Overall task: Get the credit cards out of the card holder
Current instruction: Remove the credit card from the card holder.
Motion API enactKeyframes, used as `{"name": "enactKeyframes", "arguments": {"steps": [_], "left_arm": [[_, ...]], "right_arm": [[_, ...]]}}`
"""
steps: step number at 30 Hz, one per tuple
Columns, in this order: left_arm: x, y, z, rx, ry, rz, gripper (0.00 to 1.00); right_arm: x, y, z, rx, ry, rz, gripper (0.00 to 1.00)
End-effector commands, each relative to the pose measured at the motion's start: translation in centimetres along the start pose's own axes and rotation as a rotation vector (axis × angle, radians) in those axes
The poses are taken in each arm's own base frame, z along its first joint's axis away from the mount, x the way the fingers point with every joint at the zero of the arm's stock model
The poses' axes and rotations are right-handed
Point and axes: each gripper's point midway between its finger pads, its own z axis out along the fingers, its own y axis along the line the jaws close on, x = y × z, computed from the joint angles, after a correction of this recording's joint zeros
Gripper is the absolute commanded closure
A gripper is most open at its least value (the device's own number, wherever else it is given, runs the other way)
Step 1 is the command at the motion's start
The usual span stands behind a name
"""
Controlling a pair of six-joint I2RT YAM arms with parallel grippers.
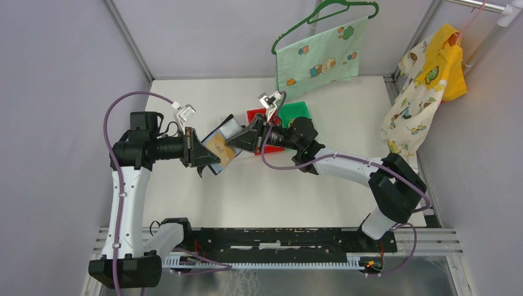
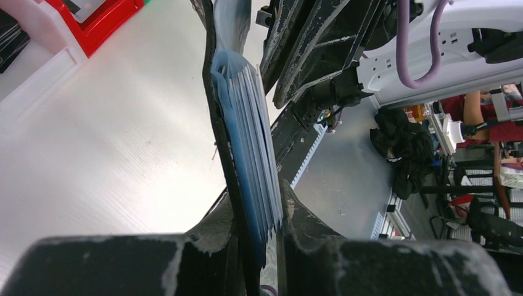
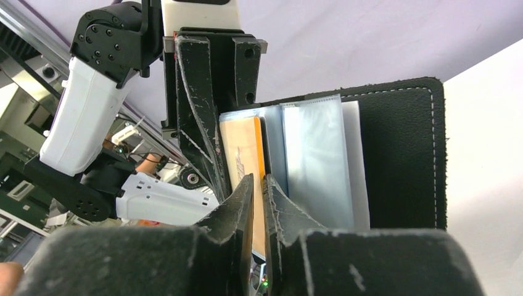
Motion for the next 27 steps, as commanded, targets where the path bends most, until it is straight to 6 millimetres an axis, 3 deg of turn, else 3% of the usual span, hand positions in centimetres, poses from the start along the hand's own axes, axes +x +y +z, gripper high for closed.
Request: {"name": "enactKeyframes", "arguments": {"steps": [1,6,12,17,23,24,26,27], "left_arm": [[-2.9,-1.5,0.1,0.091,-0.071,0.096,0.94],[-2.6,-2.4,0.0,0.145,-0.064,0.107,0.82],[-2.1,-3.2,-0.3,0.188,-0.042,0.131,0.77],[-1.9,-4.4,-0.5,0.262,-0.032,0.129,0.77],[-1.3,-4.9,-0.7,0.288,-0.02,0.139,0.91],[-1.2,-4.8,-0.7,0.286,-0.017,0.141,0.92],[-1.1,-4.5,-0.6,0.271,-0.012,0.141,0.94],[-1.1,-4.4,-0.6,0.264,-0.01,0.142,0.95]], "right_arm": [[3.3,4.5,0.6,-0.19,0.109,0.056,0.88],[2.9,5.1,0.4,-0.222,0.101,0.06,1.0],[1.4,6.4,-1.4,-0.293,0.037,0.084,1.0],[1.8,6.4,-2.1,-0.289,0.033,0.101,1.0],[1.8,5.8,-2.6,-0.27,0.015,0.121,1.0],[1.8,5.8,-2.6,-0.268,0.019,0.121,0.96],[2.1,5.8,-2.3,-0.262,0.031,0.105,0.68],[2.3,5.6,-2.1,-0.245,0.041,0.093,0.63]]}}
